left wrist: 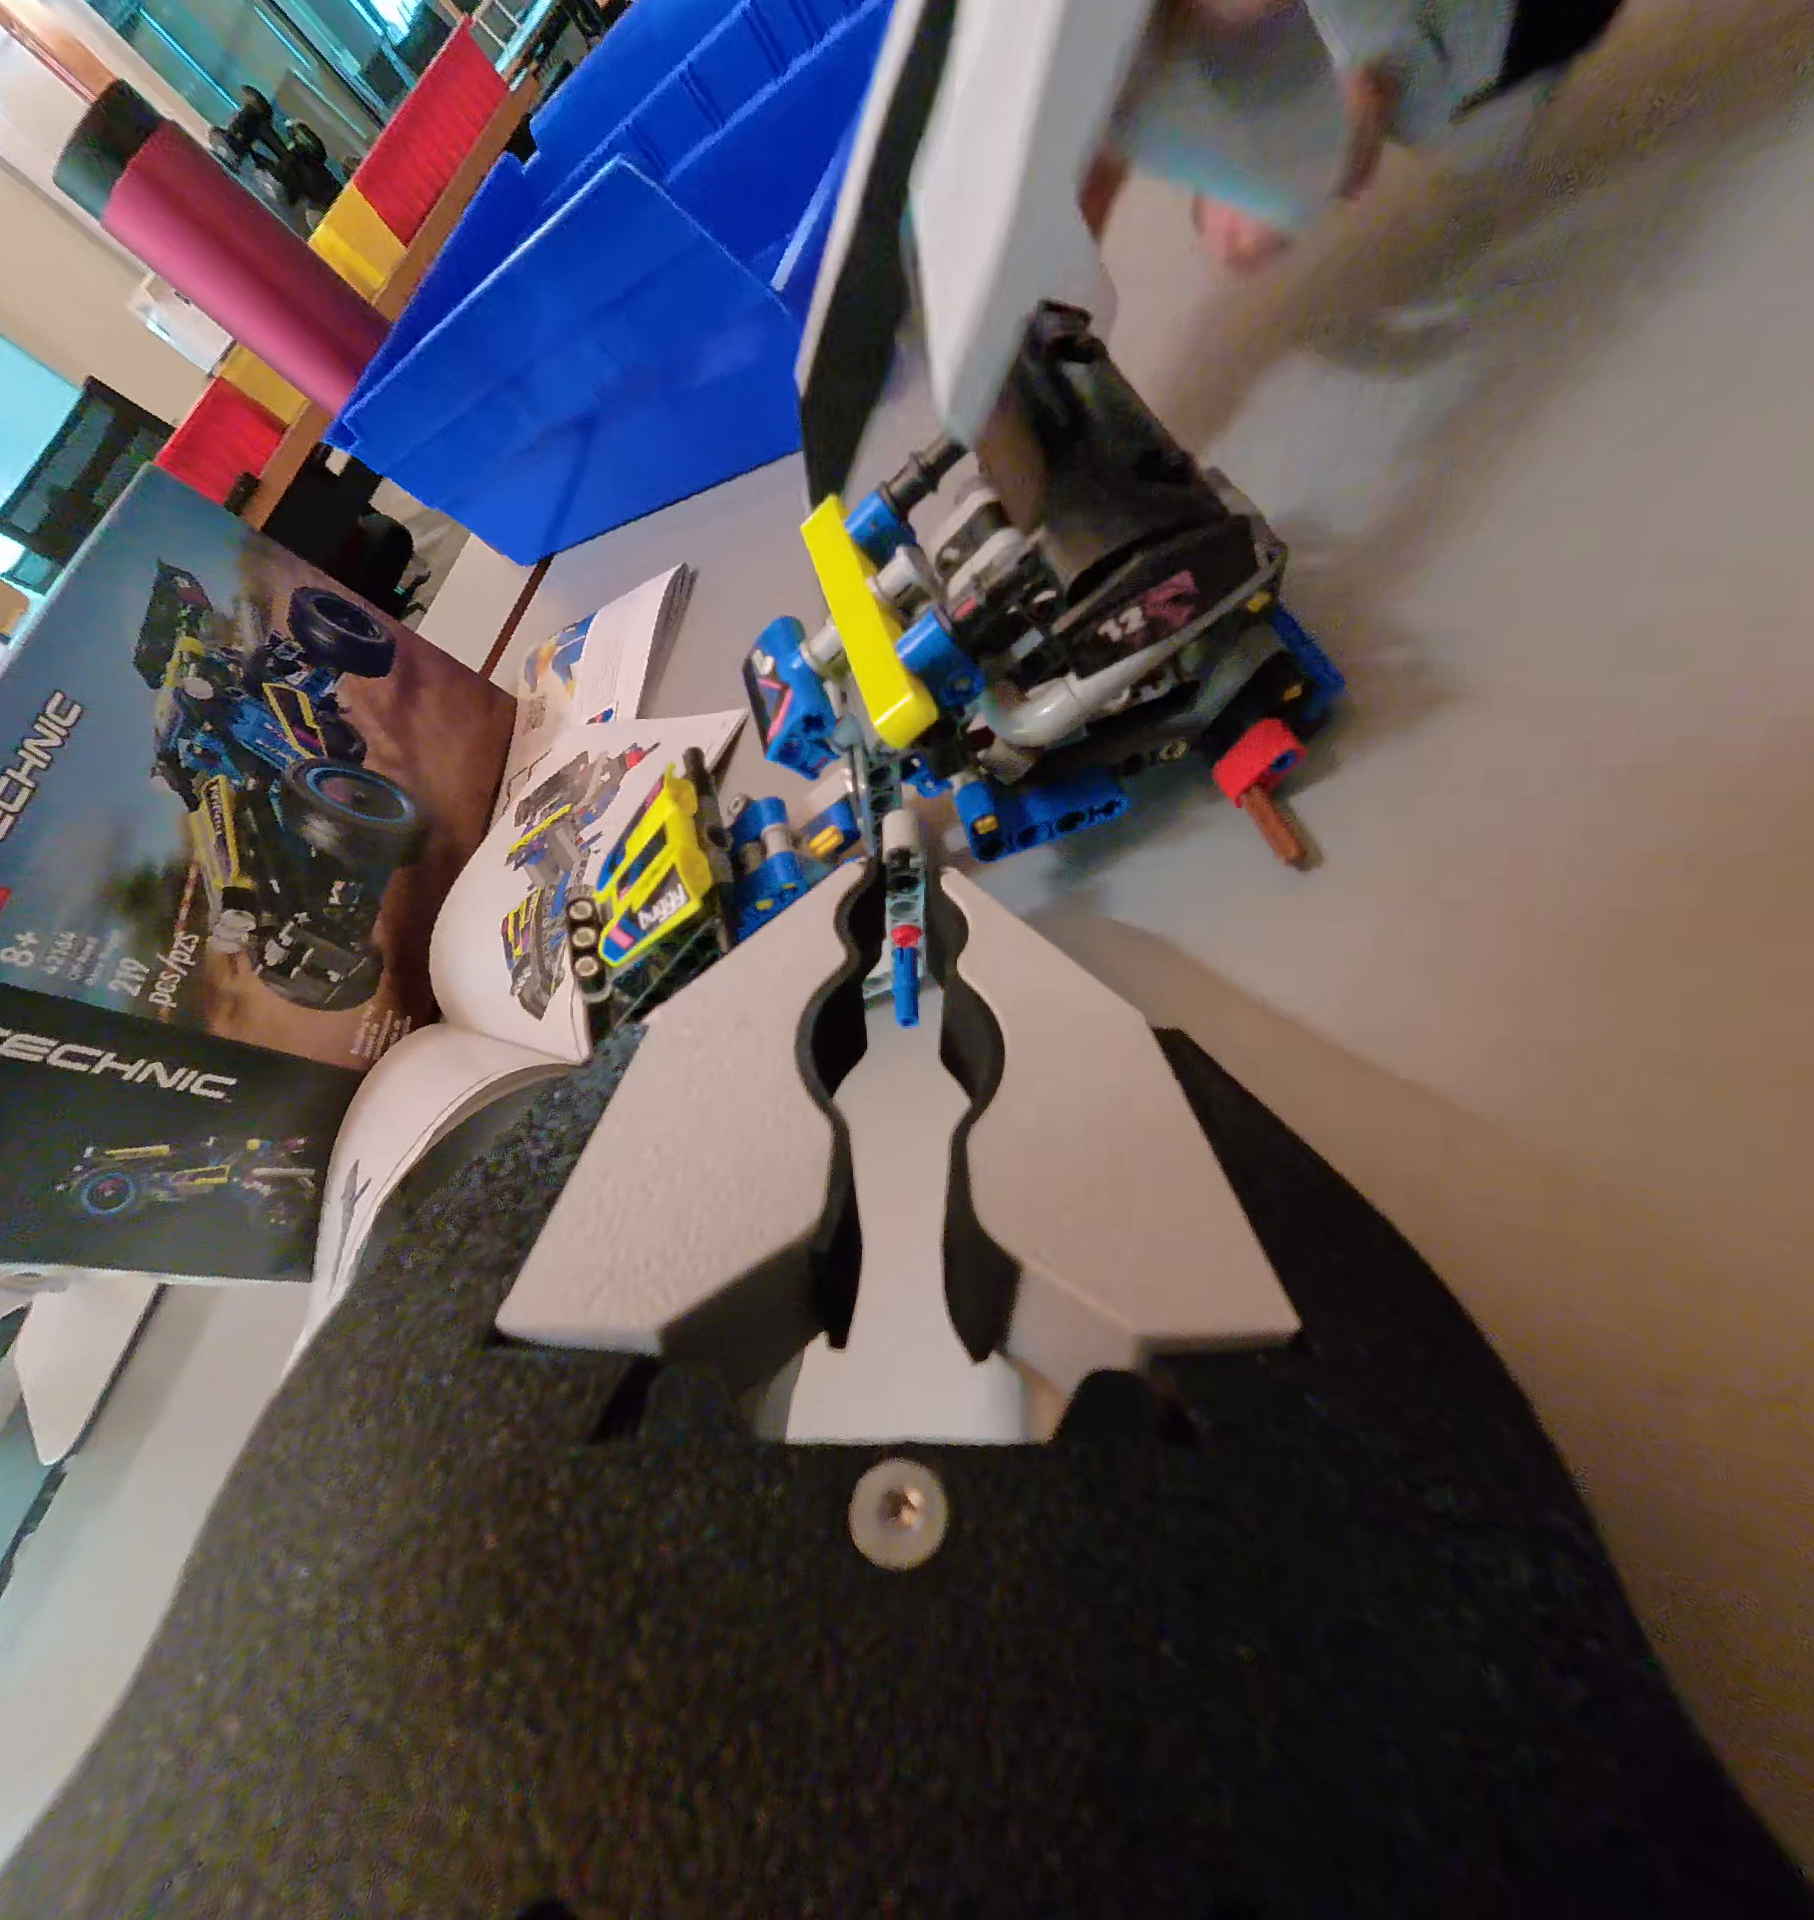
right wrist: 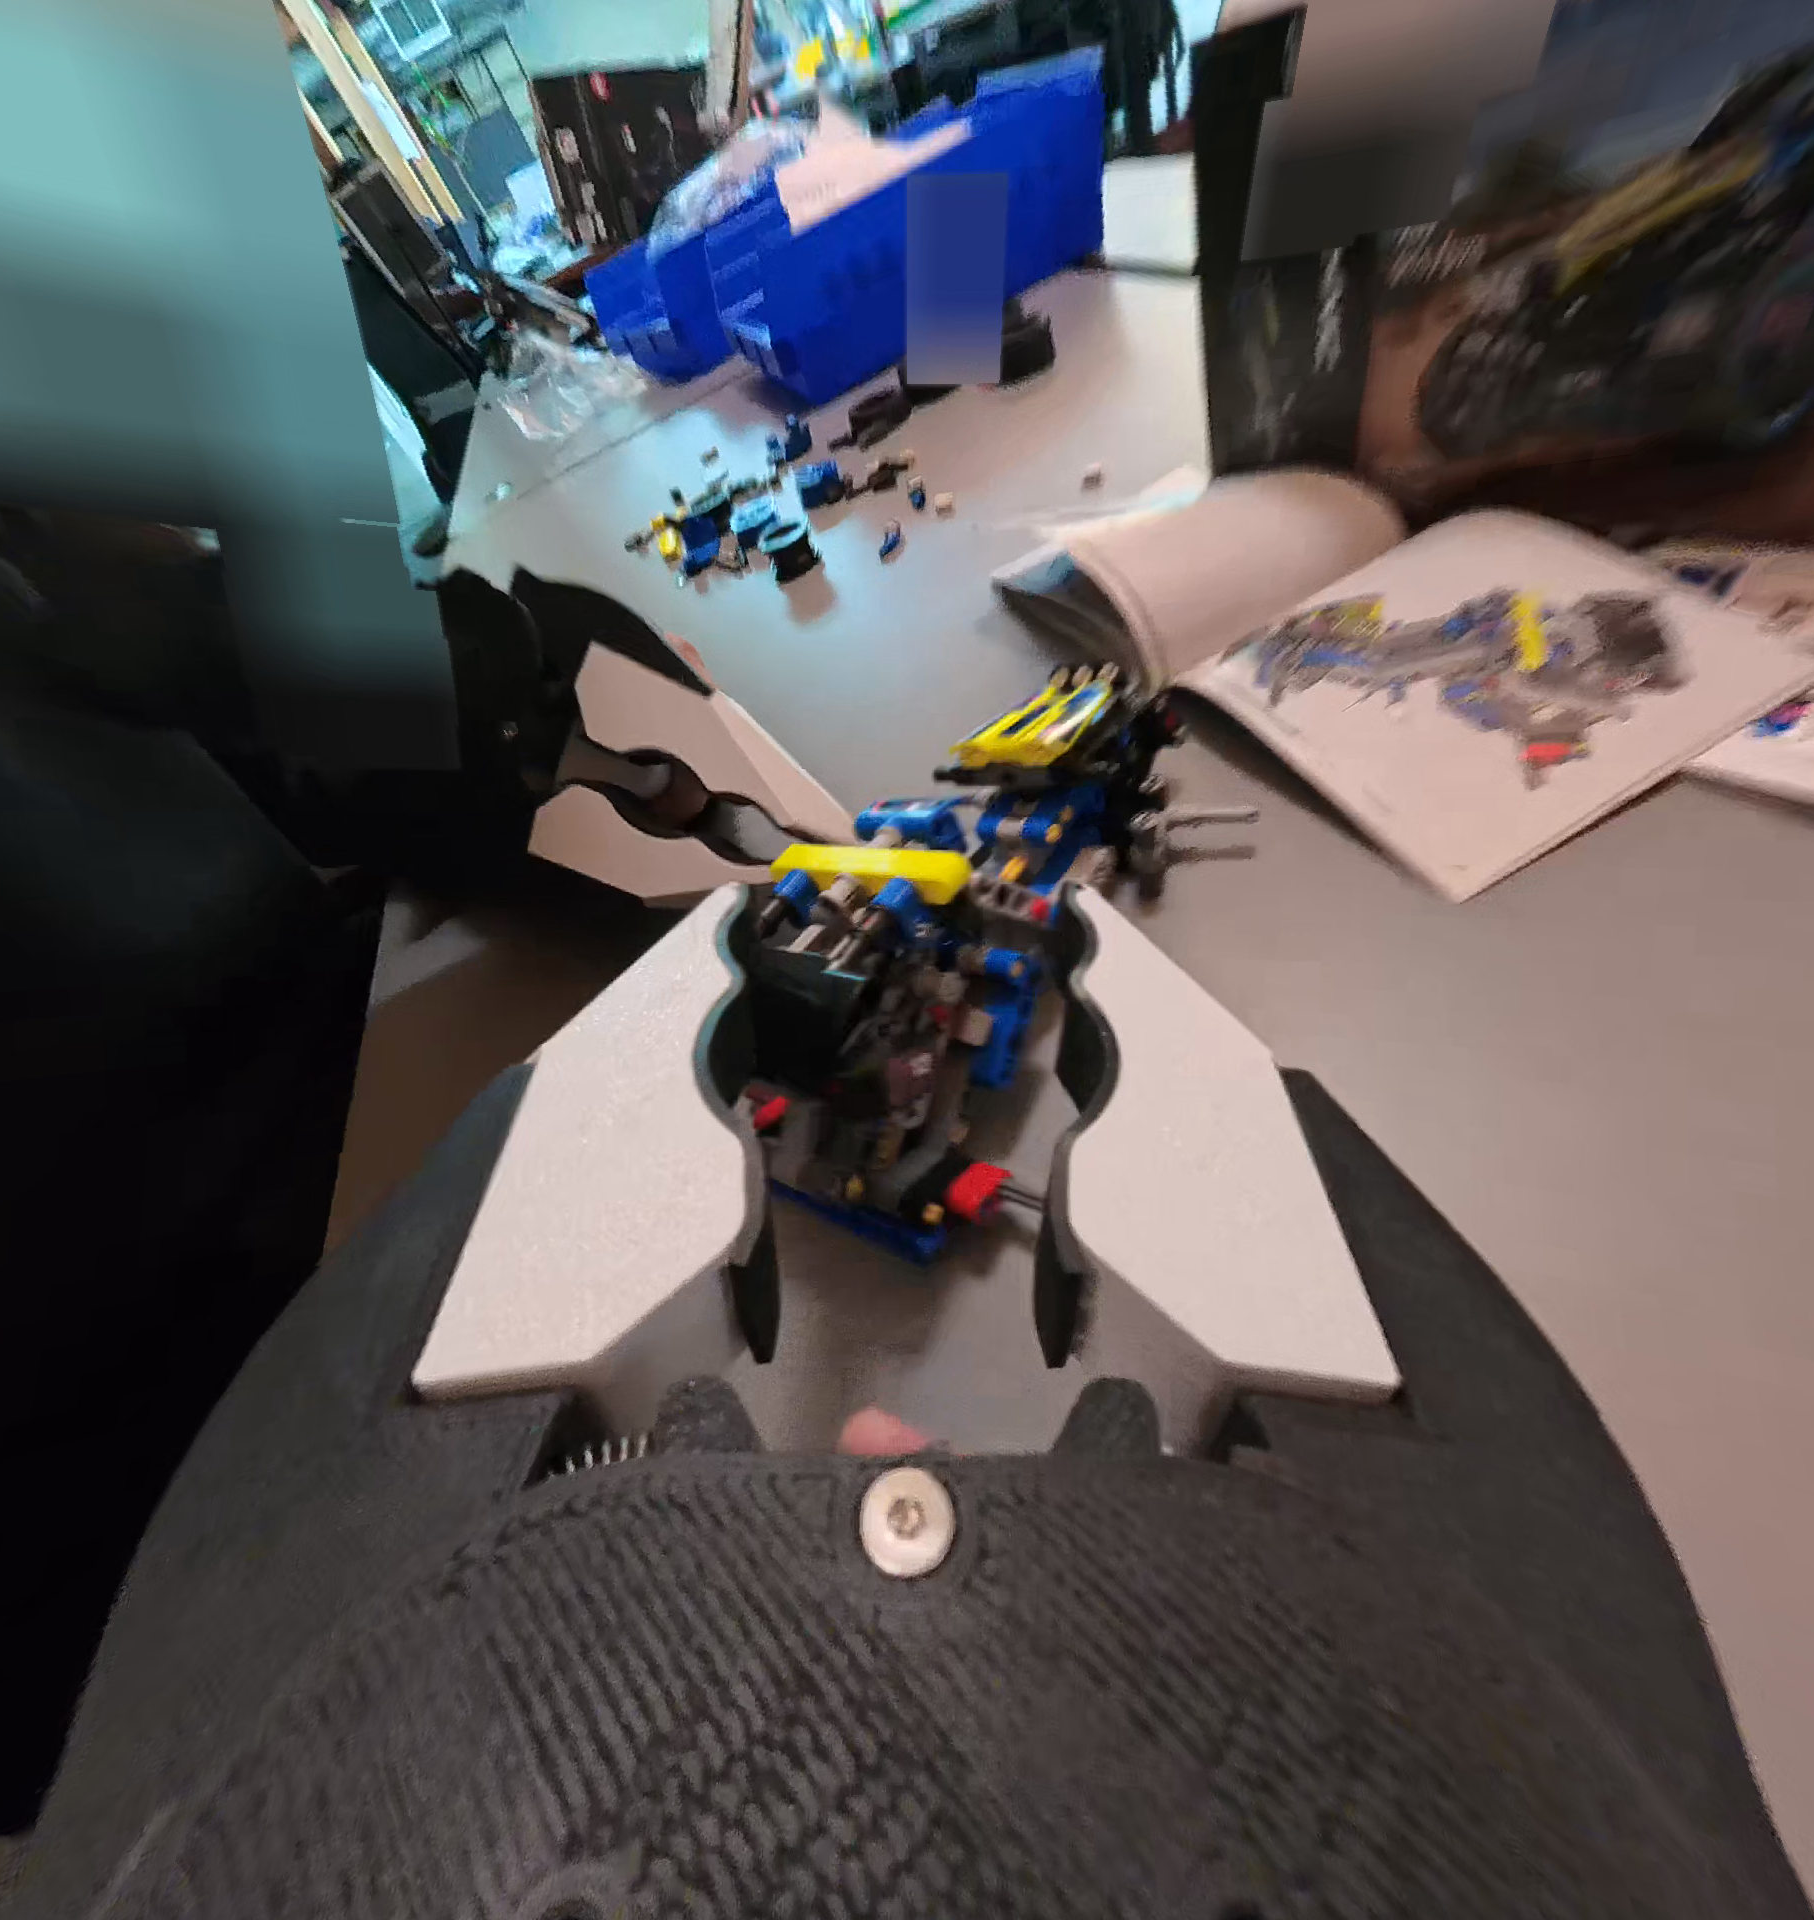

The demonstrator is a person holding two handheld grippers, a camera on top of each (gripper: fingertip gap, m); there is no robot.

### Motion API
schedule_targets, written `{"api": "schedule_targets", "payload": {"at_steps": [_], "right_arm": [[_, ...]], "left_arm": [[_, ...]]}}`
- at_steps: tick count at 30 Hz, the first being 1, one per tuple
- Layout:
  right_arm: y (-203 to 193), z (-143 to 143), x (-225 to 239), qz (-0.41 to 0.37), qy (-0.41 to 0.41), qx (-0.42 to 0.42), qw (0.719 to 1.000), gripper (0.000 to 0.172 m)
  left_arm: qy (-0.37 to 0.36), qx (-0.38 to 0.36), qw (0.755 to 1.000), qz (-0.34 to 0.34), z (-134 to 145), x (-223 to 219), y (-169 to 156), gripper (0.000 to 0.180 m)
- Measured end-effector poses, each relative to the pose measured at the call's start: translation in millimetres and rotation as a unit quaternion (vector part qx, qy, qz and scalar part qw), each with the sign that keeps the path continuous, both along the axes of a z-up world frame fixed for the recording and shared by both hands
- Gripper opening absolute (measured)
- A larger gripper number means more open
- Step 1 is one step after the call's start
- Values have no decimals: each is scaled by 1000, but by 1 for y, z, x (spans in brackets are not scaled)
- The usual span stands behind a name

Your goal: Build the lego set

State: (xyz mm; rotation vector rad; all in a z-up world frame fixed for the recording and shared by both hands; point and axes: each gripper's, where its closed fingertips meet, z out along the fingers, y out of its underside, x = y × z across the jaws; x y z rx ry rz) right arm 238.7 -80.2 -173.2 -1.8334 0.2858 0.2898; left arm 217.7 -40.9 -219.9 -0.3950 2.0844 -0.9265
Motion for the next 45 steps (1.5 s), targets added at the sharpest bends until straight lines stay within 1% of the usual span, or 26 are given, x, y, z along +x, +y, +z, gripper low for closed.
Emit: {"api": "schedule_targets", "payload": {"at_steps": [2,4,5,7,8,9,10,11,13,15,17,20,24,28,29,30,31,32,35,36,37,39,40,42,44,45], "right_arm": [[-16,13,18,4,-67,21,997,37],[-24,12,36,9,-178,9,984,43],[-21,6,35,40,-220,-5,975,48],[-10,-16,26,112,-253,-55,959,51],[-5,-28,26,137,-275,-89,948,48],[-1,-38,28,157,-312,-111,930,52],[4,-40,32,163,-346,-115,917,51],[9,-39,31,172,-361,-104,911,47],[18,-34,19,206,-349,-68,912,34],[23,-35,13,227,-337,-50,913,21],[25,-36,10,233,-328,-31,915,14],[27,-35,8,236,-307,-5,922,12],[30,-38,11,238,-309,-15,921,9],[25,-41,17,233,-290,-34,928,7],[21,-42,24,217,-283,-51,933,14],[15,-43,31,203,-273,-73,937,29],[8,-40,38,185,-257,-88,944,38],[4,-31,41,167,-232,-86,954,44],[12,15,30,124,-151,-20,981,47],[19,23,25,109,-138,-23,984,45],[24,18,18,110,-132,-57,983,52],[28,-12,12,117,-145,-168,968,65],[33,-18,14,102,-136,-191,967,64],[42,-15,7,115,-99,-180,972,45],[48,-9,9,93,-78,-162,979,44],[50,-9,10,87,-78,-165,979,48]], "left_arm": [[-1,1,1000,-1,0,1,0,4],[-3,2,1000,-2,0,3,0,4],[-4,2,1000,-2,0,3,0,4],[-8,4,1000,-2,0,5,0,4],[-10,5,1000,-2,1,5,0,4],[-13,4,1000,-2,1,5,0,4],[-15,2,1000,-3,2,6,0,4],[-15,0,1000,-3,3,6,0,4],[-16,-4,1000,-4,4,8,0,4],[-13,-7,1000,-1,4,9,1,4],[-7,-7,1000,-1,2,11,2,4],[-7,-7,1000,-5,3,11,2,4],[-10,-4,1000,-6,2,13,5,4],[-29,-1,999,-15,5,15,7,4],[-30,-1,999,-15,5,16,7,4],[-29,-1,999,-15,5,16,7,4],[-30,-3,999,-14,5,17,8,4],[-30,-5,999,-13,6,17,8,4],[-25,-16,1000,-9,8,21,9,4],[-23,-19,1000,-8,8,22,9,4],[-21,-20,1000,-7,8,23,9,4],[-18,-19,1000,-7,7,24,9,4],[-16,-16,1000,-7,6,24,9,4],[-15,-9,1000,-4,4,24,9,4],[-15,-11,1000,-5,5,24,8,4],[-14,-10,1000,-5,4,24,8,4]]}}
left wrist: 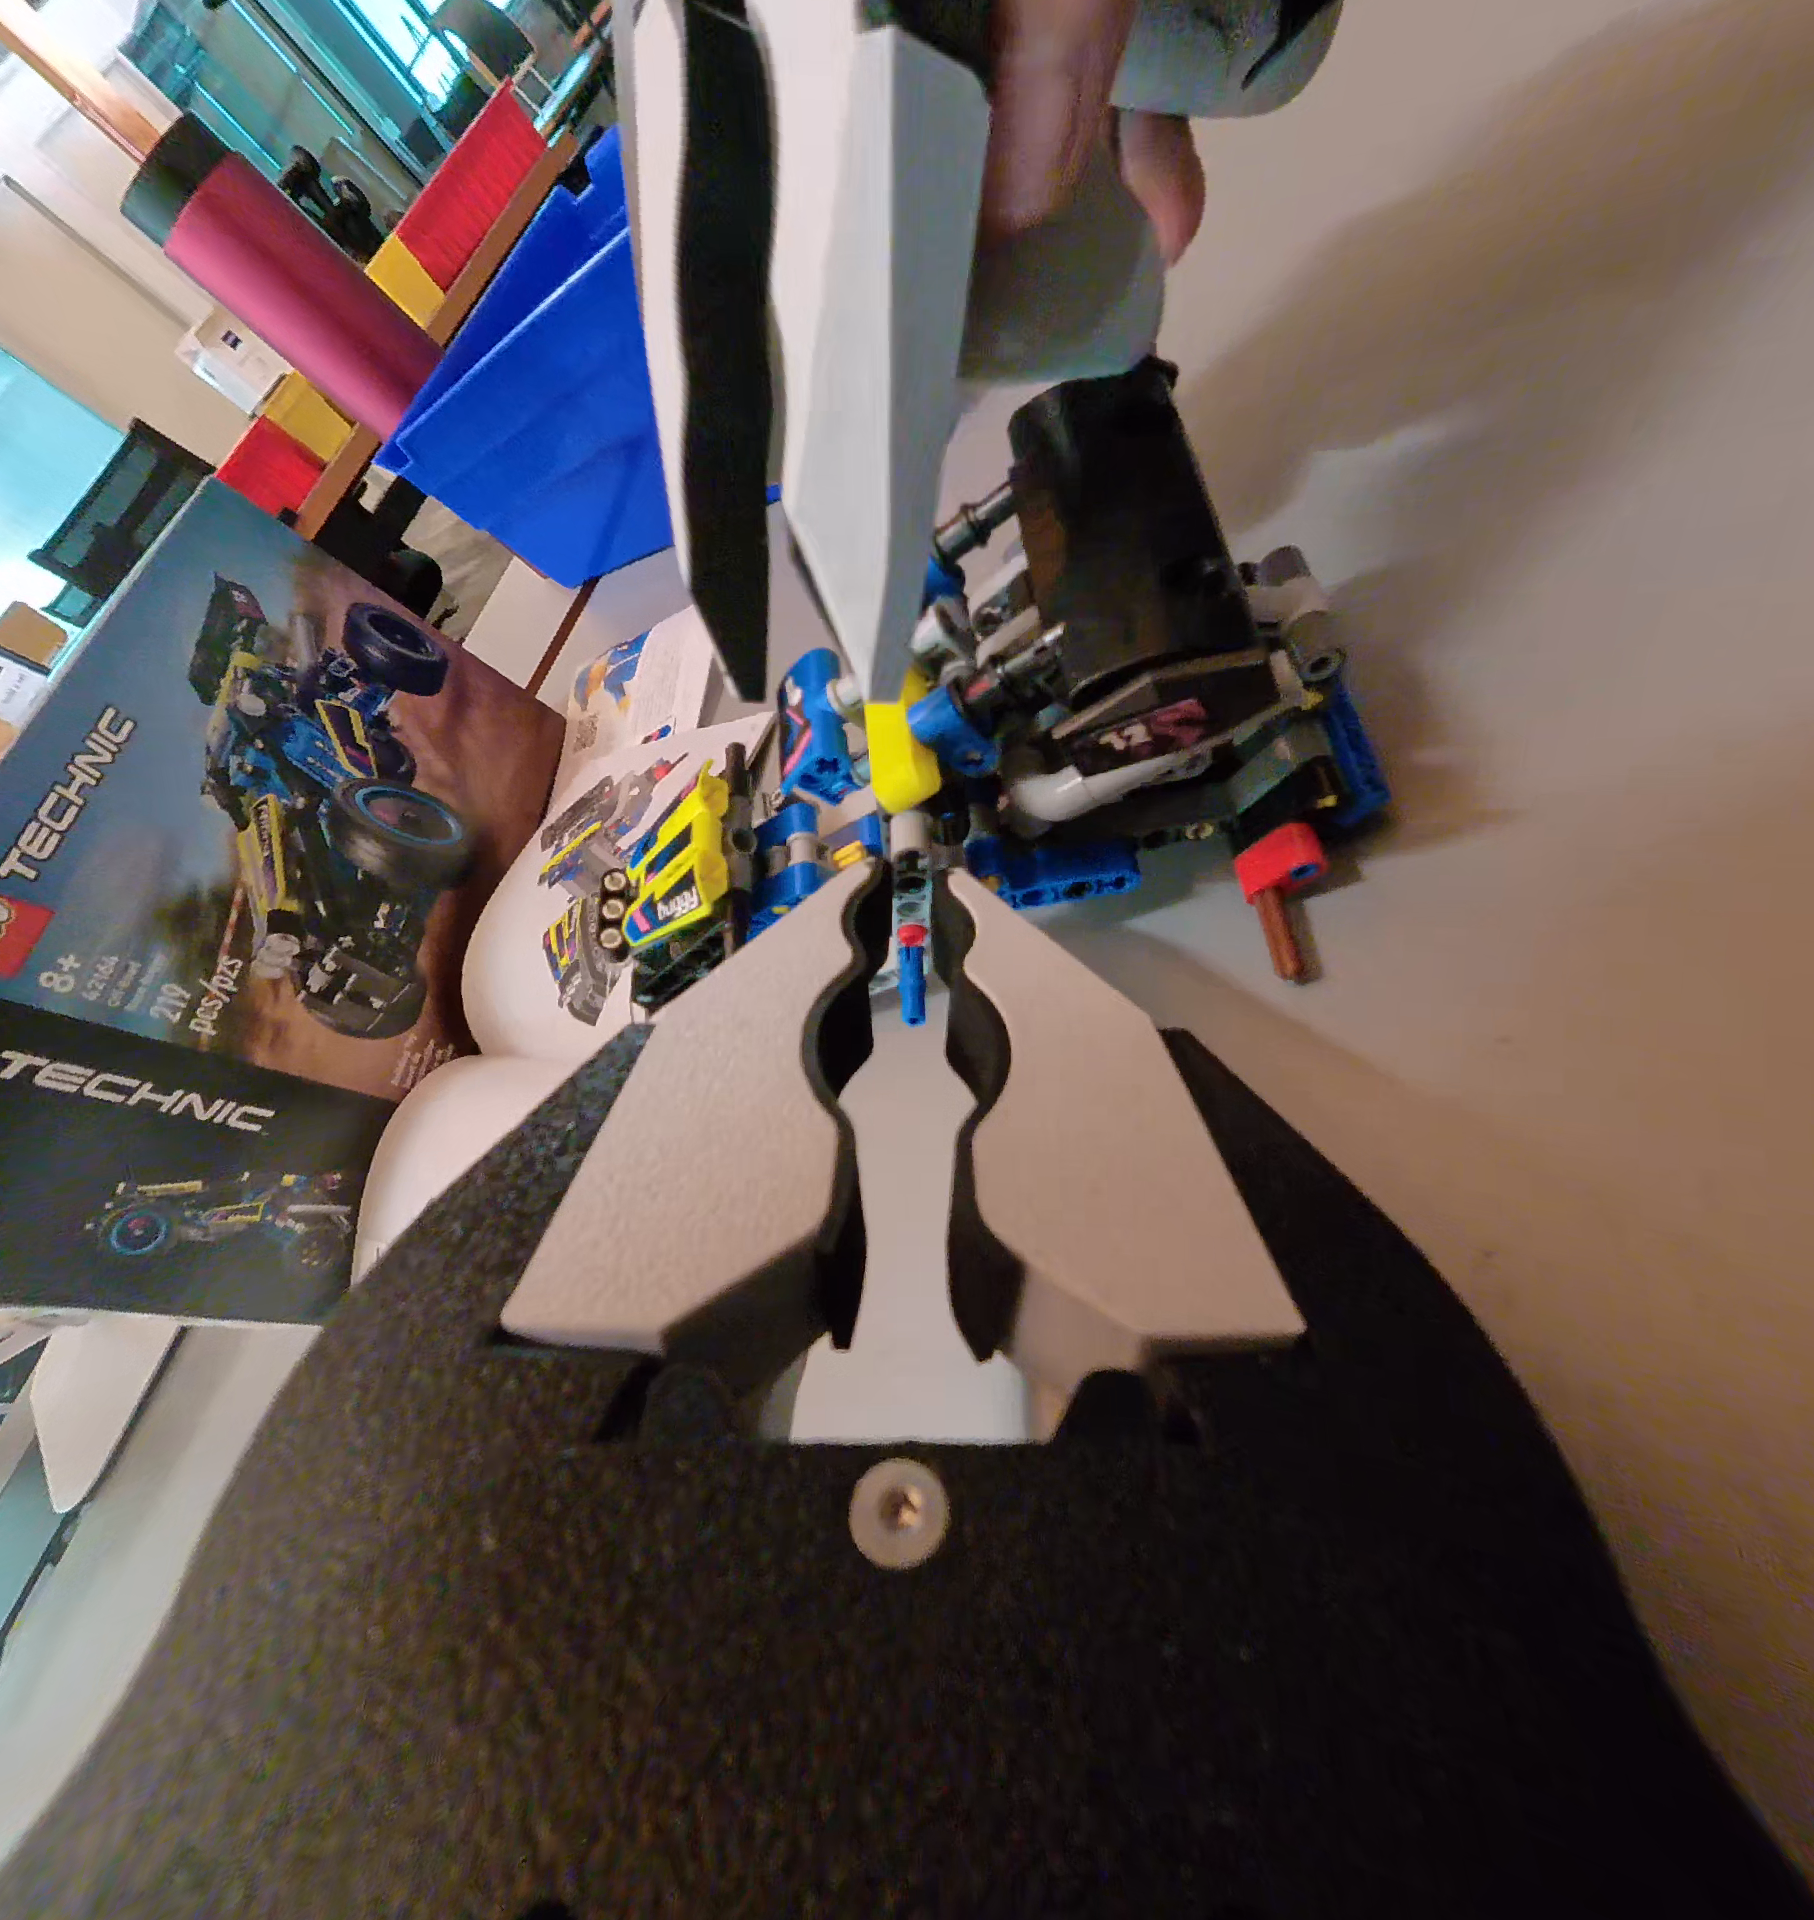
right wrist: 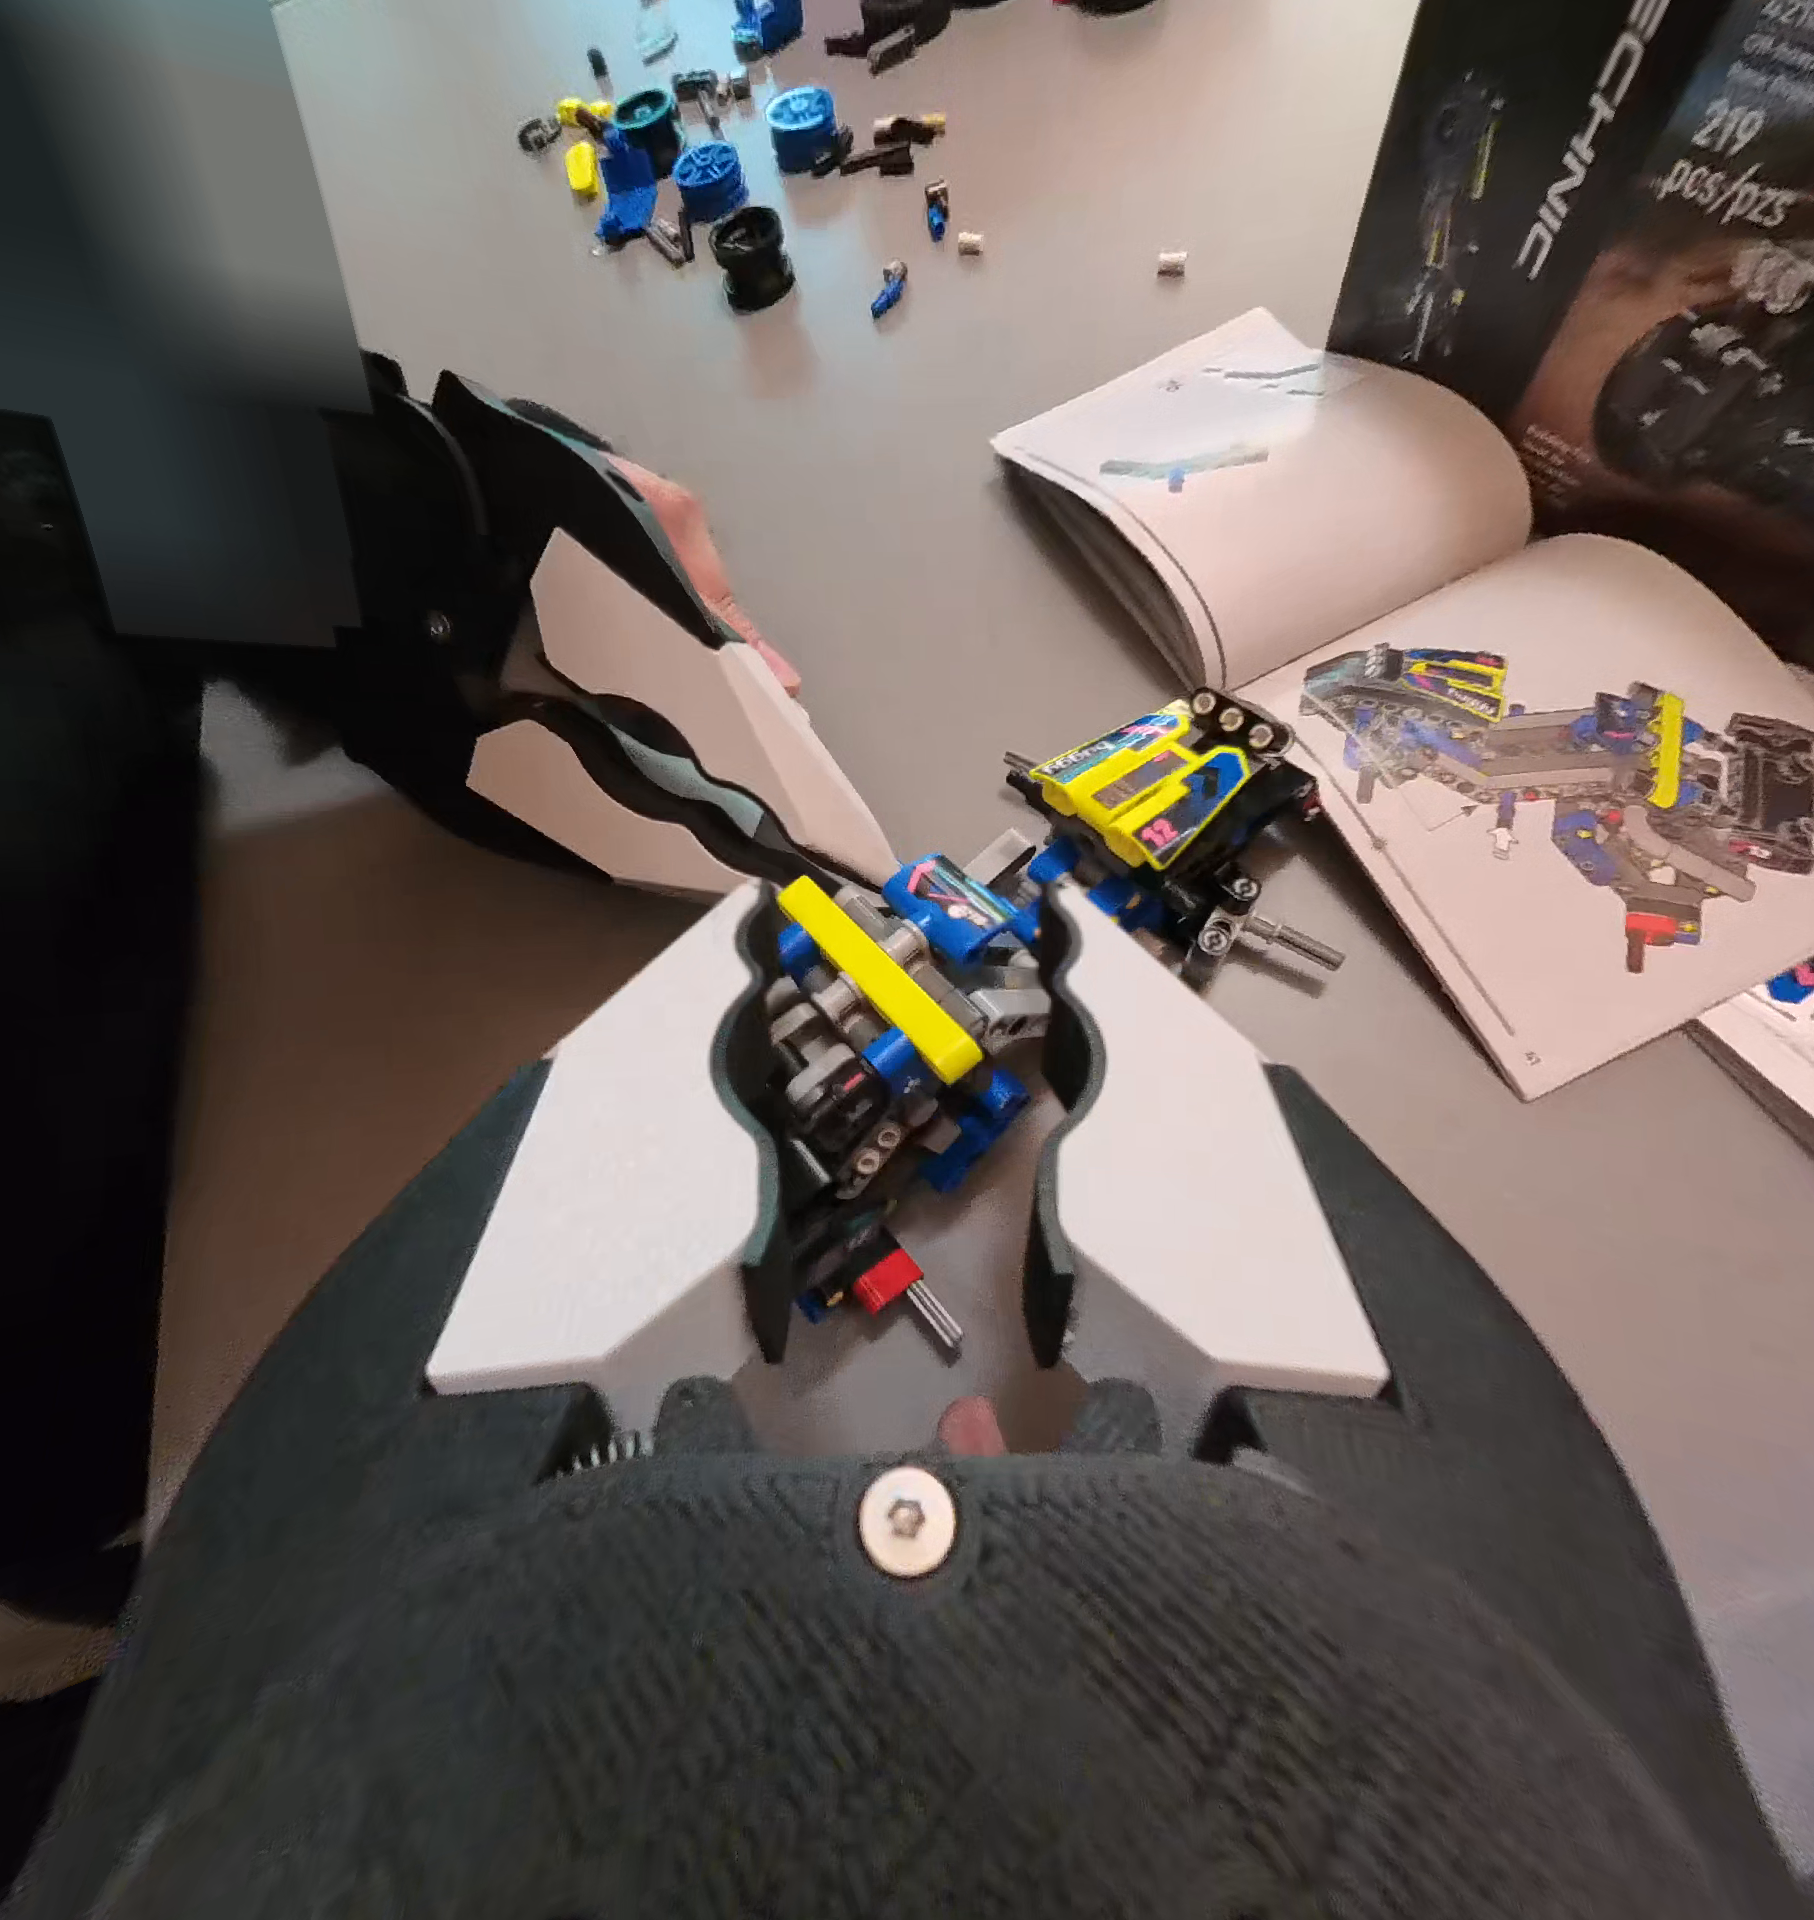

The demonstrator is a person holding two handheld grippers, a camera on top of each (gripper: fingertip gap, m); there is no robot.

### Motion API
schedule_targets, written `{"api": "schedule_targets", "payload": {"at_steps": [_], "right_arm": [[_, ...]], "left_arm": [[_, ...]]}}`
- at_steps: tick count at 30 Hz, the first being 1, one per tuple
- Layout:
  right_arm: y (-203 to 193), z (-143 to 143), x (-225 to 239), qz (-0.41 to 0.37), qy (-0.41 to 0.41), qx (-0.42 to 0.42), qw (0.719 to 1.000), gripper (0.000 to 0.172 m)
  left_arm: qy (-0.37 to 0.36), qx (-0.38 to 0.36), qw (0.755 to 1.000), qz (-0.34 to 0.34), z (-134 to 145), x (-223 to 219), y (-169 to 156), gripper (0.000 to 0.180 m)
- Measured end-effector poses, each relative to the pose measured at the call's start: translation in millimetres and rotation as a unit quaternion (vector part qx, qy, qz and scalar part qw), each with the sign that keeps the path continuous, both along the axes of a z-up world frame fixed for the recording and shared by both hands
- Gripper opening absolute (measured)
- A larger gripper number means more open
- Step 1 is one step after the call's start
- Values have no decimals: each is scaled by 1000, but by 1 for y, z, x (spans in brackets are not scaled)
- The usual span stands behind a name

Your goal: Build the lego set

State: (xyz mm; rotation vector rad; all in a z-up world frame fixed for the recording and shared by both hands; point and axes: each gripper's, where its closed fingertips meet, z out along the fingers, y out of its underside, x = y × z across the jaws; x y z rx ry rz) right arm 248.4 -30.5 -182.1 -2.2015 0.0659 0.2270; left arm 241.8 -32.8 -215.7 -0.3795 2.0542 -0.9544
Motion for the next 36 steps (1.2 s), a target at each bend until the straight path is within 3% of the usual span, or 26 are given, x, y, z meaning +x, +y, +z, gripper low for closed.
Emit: {"api": "schedule_targets", "payload": {"at_steps": [3,9,12,14,16,18,21,24,26,29,31,36], "right_arm": [[-1,-13,0,-5,-5,-45,999,59],[-8,-11,-4,-41,34,-66,996,50],[-22,-15,-12,-77,69,-95,990,52],[-35,-14,-17,-105,47,-126,985,55],[-42,-3,-24,-146,-7,-130,981,73],[-42,6,-33,-175,-49,-125,975,72],[-48,-12,-32,-210,-99,-170,958,102],[-44,-19,-39,-170,-76,-137,973,86],[-51,-28,-38,-130,-106,-135,977,77],[-53,-33,-33,-126,-83,-93,984,77],[-52,-38,-31,-143,-71,-70,985,96],[-43,-29,-34,-120,-111,31,986,75]], "left_arm": [[1,-2,1000,0,1,-1,-1,4],[-5,0,1000,-4,3,-5,-6,4],[-15,3,1000,-20,6,-13,-16,4],[-16,3,999,-34,8,-20,-26,4],[-17,15,999,-40,6,-25,-33,4],[-9,12,999,-44,5,-28,-39,4],[-2,14,999,-49,4,-32,-44,4],[-13,25,998,-51,3,-33,-45,4],[-9,18,998,-53,3,-34,-45,4],[-8,18,998,-54,0,-35,-44,4],[-2,5,999,-53,1,-36,-44,4],[1,-7,1000,-27,3,-28,-34,4]]}}
